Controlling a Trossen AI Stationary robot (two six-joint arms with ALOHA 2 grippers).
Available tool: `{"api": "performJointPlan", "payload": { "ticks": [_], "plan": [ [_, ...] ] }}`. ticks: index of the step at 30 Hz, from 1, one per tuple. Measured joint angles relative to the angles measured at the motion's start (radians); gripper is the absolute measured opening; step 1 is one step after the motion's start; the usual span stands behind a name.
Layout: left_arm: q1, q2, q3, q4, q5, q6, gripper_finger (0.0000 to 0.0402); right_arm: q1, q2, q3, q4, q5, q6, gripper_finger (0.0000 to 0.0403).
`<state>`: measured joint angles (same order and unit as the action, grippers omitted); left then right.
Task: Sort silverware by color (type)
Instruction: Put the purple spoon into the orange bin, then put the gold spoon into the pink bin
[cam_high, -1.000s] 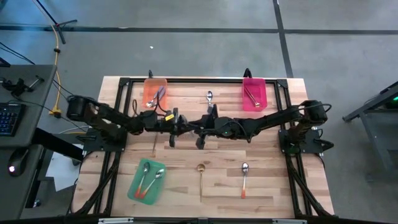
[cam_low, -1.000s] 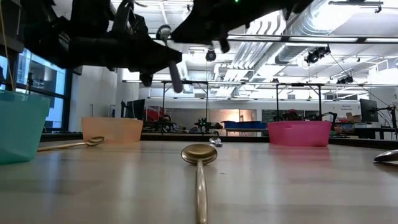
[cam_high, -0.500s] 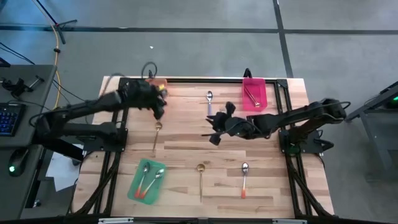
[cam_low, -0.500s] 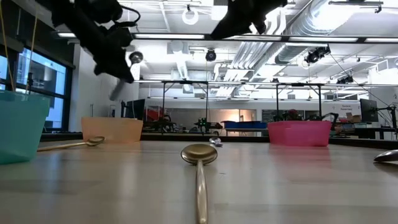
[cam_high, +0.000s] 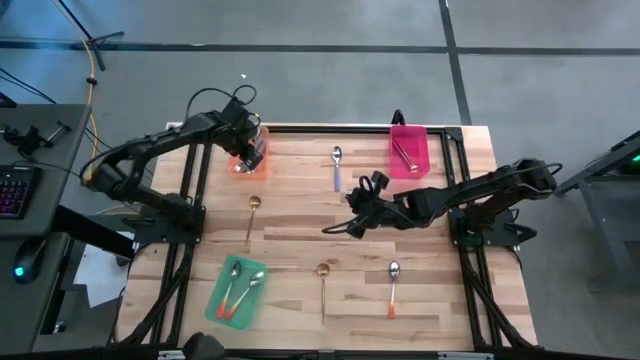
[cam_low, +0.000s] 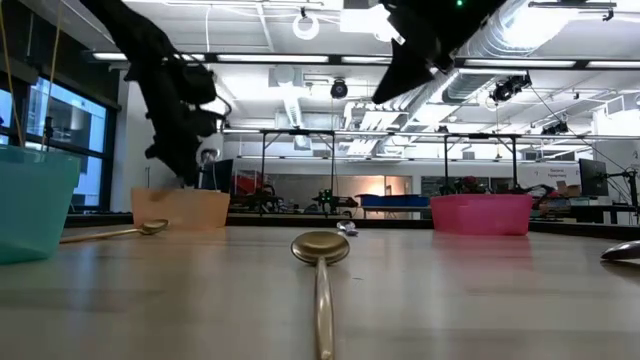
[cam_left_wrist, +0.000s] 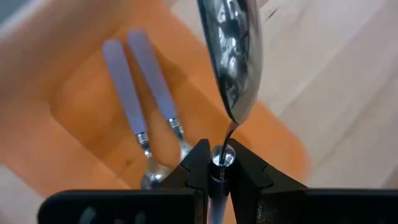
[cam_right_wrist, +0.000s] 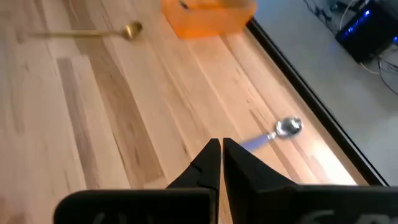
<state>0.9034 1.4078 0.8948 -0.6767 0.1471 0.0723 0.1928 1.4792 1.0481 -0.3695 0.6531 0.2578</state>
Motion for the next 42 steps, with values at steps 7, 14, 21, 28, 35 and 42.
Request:
{"api": "performJointPlan", "payload": {
  "ticks": [7,14,21,28,35,42],
  "plan": [
    [0.022,0.086,0.0,0.069,-0.003,0.009,0.004,0.0,0.0,0.0,-0.011,0.0,0.004,0.0],
    [0.021,0.065,0.0,0.087,-0.003,0.016,0.0068,-0.004,0.0,-0.114,0.217,-0.061,-0.048,0.0],
    [0.009,-0.048,0.0,0.069,-0.017,0.043,0.0091,-0.01,0.001,-0.317,0.605,-0.176,-0.081,0.0],
    [-0.086,-0.21,0.001,0.0,-0.08,-0.026,0.0078,-0.01,0.001,-0.376,0.673,-0.192,-0.054,0.0],
    [-0.274,-0.314,0.001,-0.185,-0.078,-0.182,0.0053,-0.009,0.001,-0.377,0.668,-0.193,-0.054,0.0],
    [-0.6,-0.353,0.001,-0.301,-0.155,-0.46,0.0076,0.008,0.001,-0.377,0.664,-0.193,-0.056,0.0]
  ]
}}
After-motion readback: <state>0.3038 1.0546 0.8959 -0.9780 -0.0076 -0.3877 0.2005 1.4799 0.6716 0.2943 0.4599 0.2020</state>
